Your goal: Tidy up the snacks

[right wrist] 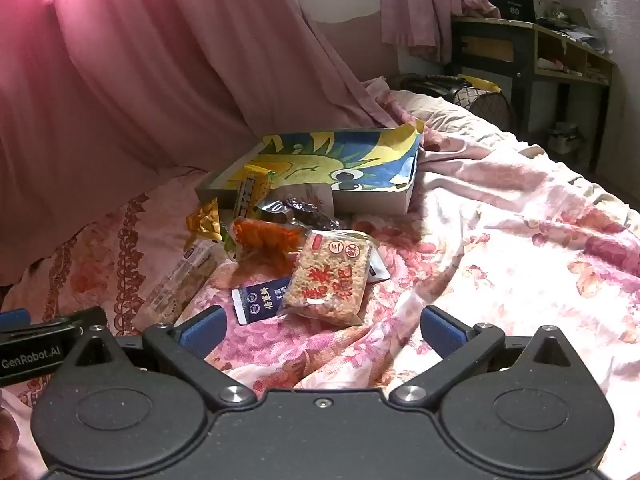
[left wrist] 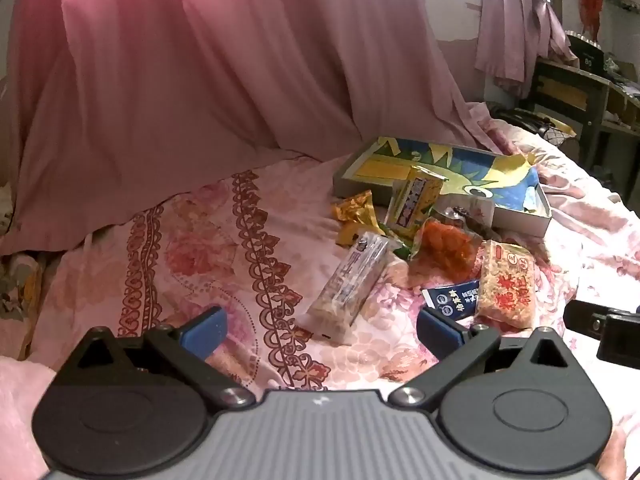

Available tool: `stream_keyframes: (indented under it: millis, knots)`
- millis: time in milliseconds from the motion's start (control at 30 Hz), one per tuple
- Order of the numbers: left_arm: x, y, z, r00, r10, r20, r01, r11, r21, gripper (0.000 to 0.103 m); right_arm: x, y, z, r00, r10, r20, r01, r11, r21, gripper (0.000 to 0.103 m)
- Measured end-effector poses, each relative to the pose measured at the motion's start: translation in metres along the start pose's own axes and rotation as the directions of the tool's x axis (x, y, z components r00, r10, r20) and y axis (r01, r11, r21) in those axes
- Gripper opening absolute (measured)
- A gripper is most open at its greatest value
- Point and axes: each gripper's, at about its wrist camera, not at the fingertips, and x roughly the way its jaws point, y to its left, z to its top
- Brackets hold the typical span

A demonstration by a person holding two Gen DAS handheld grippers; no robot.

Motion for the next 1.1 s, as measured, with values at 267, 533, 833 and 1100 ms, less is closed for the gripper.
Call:
stream_keyframes:
  millis: [267, 533, 833, 1100]
  knots:
    - [0.0033, 0.0031, 0.0024, 1.000, 0.004, 0.011, -0.004, 1.000, 0.003, 0.103, -0.0003, 0.0009, -0.0011, 1.000, -0.002, 0.002, 0.002, 1.000, -0.002, 0.103]
    - [-0.0032, -0.0017, -0.0023, 1.000, 0.006, 0.025, -0.007, 1.000, 0.014, 0.103, 0.0006, 0.0015, -0.0001, 1.000, -0.004, -0.002, 0.004, 1.000, -0.004, 0.103]
    - [-0.0034, -0.0014, -0.0028, 1.000, 0.006, 0.025, -0.007, 1.000, 0.016, 0.103, 0.0020, 0.0015, -0.0025, 1.000, -0.007, -0.004, 0.007, 1.000, -0.005, 0.103]
    - [-0.0030, -0.0015, -0.0026, 1.000, 0.006, 0.025, -0.006, 1.000, 0.016, 0.103, 0.0024, -0.0004, -0.0024, 1.000, -0.007, -0.008, 0.007, 1.000, -0.004, 0.103]
